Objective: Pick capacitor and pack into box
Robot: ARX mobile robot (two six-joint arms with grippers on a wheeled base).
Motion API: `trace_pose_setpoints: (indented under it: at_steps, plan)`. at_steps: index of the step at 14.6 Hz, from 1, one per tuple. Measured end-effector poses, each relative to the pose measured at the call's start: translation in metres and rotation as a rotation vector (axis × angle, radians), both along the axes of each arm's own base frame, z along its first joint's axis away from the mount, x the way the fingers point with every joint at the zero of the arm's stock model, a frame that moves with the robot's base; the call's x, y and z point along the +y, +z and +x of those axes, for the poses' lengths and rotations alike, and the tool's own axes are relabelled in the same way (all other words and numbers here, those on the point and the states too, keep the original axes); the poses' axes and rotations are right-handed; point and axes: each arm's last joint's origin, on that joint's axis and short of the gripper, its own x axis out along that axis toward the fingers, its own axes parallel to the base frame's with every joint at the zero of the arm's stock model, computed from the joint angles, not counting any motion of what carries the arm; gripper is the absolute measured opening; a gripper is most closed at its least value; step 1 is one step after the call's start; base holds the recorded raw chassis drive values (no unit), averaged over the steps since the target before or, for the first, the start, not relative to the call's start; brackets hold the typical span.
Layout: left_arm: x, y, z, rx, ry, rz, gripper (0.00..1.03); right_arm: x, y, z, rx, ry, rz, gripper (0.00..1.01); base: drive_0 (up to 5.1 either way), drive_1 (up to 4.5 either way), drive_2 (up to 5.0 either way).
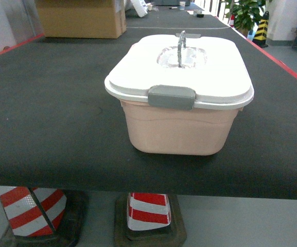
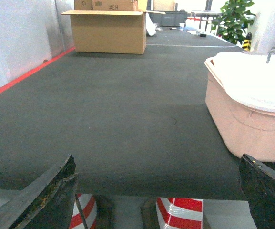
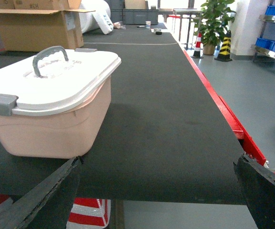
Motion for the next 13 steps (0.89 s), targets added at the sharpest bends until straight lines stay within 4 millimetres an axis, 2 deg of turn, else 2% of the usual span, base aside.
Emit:
trace_pose_setpoints:
  at_steps: [13]
  plan:
    - [0.0,0.0,0.0,0.0,0.0,0.0,0.98,0.0,0.0,0.0,0.0,0.0,0.0,0.98,0.0,0.0,0.0]
